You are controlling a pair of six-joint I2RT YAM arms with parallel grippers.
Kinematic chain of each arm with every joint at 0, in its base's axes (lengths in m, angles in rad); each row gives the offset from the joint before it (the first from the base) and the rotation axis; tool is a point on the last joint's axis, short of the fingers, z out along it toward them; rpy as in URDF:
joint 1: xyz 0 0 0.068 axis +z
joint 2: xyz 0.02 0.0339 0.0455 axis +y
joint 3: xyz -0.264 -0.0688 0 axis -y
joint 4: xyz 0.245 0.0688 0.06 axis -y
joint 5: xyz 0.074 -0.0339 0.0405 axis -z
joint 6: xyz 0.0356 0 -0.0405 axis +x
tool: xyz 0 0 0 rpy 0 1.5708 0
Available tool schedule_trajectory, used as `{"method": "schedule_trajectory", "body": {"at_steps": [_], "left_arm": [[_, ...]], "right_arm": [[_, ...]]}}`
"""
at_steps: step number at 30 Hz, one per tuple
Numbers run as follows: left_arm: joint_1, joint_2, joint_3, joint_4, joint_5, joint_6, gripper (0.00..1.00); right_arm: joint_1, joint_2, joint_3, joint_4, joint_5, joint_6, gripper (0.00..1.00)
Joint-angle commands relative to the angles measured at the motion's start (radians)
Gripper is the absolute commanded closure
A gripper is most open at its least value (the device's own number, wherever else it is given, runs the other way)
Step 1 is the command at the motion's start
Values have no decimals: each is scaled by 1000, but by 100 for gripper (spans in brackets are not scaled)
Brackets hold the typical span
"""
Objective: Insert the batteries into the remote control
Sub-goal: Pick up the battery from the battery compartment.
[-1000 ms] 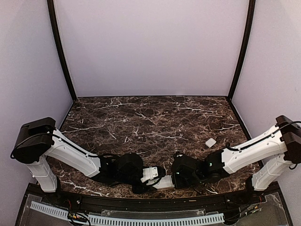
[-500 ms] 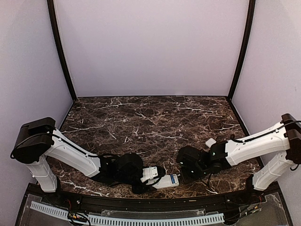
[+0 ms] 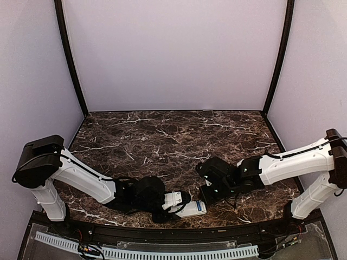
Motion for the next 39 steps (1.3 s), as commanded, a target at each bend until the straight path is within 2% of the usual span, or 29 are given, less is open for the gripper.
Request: {"method": "schedule_trajectory", "body": {"at_steps": [1,4,8,16,20,27,39], "left_arm": [[1,19,-55,-185,-25,12,48],[1,19,-56,-185,-28,2,37],[1,14,-67,-178,-45,-33,29],[-35,-3,-91,-160,-133,-77,27],[-36,-3,-91,-158,-137,-89,30],[-36,-3,-87,-169,-139,-110,46],[-38,-2,-82,-169,-121,-69,63]], "right_arm": [[-10,3,7,12,-17,-5,79],[-12,-12,2,5,-16,-1,79],[-15,-15,5,-20,-14,1,77],[-15,-2,13,-47,-18,6,77],[-16,8,26,-48,-15,-3,77],[-15,51,63,-46,-53,22,77],[-16,114,99,-49,-29,44,82]]}}
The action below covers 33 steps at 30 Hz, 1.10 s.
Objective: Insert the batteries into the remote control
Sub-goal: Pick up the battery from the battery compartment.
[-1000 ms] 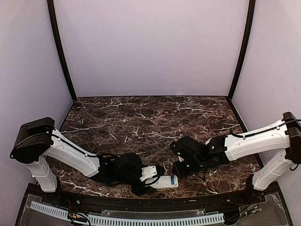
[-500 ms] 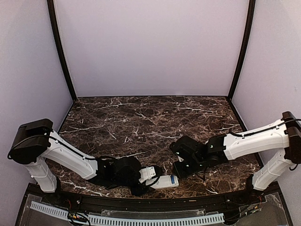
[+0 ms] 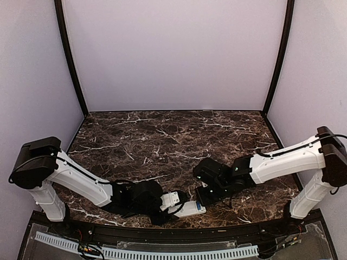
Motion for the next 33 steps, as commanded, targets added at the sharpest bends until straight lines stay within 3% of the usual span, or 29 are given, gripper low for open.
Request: {"method": "schedule_trajectory", "body": {"at_steps": [1,19,24,28,33], "left_arm": [[-2,30,-42,-182,-25,39,65],[-3,30,-41,-182,-28,41,67],[-3,30,-41,-182,-28,41,67],[-3,29,-42,-182,-26,42,67],[-3,28,-42,-182,-26,42,67]], "right_arm": [[-10,36,49,2,12,-7,82],[-10,106,66,3,-26,-9,87],[-10,114,69,11,-25,-14,90],[-17,98,57,16,-24,-27,99],[-20,76,17,47,-24,-107,100]]}}
